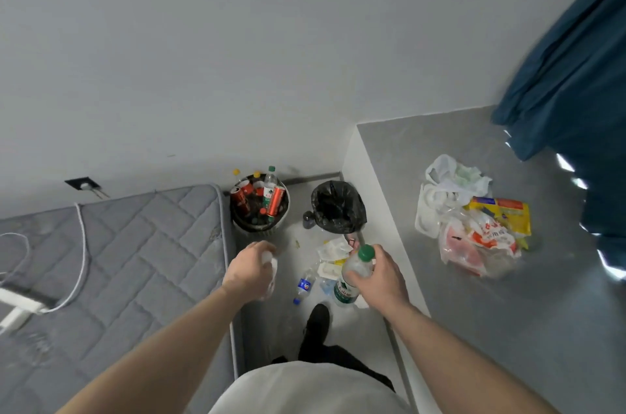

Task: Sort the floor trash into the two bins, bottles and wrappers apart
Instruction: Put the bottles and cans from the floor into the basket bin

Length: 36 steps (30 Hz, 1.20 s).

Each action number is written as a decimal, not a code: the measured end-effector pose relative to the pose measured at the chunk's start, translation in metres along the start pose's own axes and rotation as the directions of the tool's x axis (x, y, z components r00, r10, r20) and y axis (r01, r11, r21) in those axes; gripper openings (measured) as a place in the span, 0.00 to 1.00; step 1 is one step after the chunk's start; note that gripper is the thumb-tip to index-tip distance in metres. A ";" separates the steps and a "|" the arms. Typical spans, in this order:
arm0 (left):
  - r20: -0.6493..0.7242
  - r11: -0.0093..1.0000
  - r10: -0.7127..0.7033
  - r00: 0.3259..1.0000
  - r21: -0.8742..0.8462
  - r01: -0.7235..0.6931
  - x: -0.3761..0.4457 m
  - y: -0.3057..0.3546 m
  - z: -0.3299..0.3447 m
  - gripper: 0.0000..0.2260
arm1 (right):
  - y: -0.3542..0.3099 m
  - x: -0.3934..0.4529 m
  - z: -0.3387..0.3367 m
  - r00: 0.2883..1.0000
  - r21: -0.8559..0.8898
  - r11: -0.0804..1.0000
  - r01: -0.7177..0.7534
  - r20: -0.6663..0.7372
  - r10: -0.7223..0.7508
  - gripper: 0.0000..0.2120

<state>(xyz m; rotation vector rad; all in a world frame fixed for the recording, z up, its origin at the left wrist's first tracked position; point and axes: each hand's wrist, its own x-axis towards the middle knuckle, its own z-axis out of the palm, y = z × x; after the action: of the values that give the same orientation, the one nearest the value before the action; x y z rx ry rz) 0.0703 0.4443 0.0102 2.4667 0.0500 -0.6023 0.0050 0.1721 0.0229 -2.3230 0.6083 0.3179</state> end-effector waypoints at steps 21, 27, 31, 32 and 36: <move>-0.093 0.991 -0.129 0.987 0.030 0.132 0.207 -0.011 -0.101 0.14 | -0.132 0.200 0.012 0.991 -0.069 0.997 0.032 0.132 -0.023 0.20; 0.045 0.985 -0.172 0.984 0.040 0.170 0.298 -0.050 -0.103 0.14 | -0.166 0.271 0.064 0.983 -0.128 0.991 -0.042 0.173 0.064 0.24; 0.103 0.974 -0.229 0.968 0.020 0.228 0.363 -0.089 -0.084 0.14 | -0.178 0.330 0.115 0.973 -0.159 0.985 -0.069 0.208 0.102 0.26; 0.106 0.970 -0.244 0.964 0.010 0.245 0.379 -0.099 -0.077 0.14 | -0.178 0.345 0.130 0.973 -0.165 0.984 -0.073 0.207 0.107 0.27; 0.123 0.958 -0.285 0.951 0.006 0.287 0.433 -0.134 -0.047 0.13 | -0.175 0.395 0.187 0.967 -0.194 0.977 -0.082 0.222 0.125 0.26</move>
<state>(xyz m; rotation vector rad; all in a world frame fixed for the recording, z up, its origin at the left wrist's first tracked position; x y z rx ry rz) 0.4553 0.5379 -0.2153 2.4233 0.3672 -0.8725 0.4235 0.2805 -0.1640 -2.3846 0.6061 0.7130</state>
